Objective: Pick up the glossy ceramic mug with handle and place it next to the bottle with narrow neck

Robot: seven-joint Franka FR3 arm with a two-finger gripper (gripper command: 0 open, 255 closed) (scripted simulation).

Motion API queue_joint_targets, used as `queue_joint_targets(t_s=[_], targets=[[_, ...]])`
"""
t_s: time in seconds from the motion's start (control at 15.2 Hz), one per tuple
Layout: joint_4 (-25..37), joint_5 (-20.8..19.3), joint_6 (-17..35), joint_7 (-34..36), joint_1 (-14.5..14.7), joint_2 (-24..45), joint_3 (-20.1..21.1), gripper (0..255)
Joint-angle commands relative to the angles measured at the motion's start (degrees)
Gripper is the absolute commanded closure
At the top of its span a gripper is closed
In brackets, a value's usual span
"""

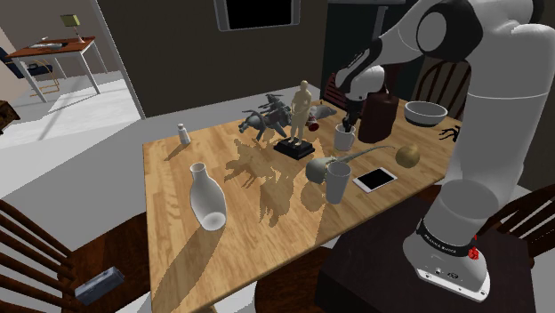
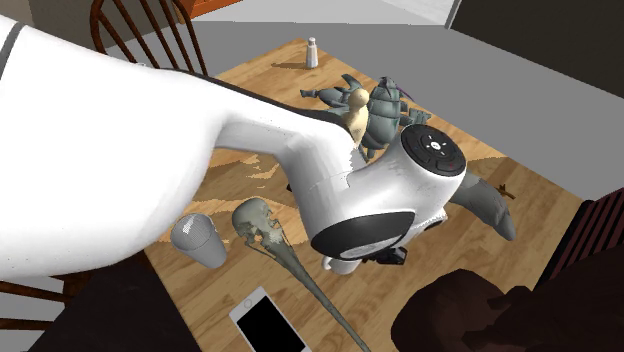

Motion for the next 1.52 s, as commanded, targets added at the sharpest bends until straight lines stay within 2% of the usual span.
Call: queue_joint_targets(t_s=[0.0, 1.45], targets=[[0.3, -0.9, -1.3, 0.7, 0.3, -1.2, -0.3, 255], [7.9, -7.3, -16.5, 5.6, 1.4, -10.3, -1.5, 255]])
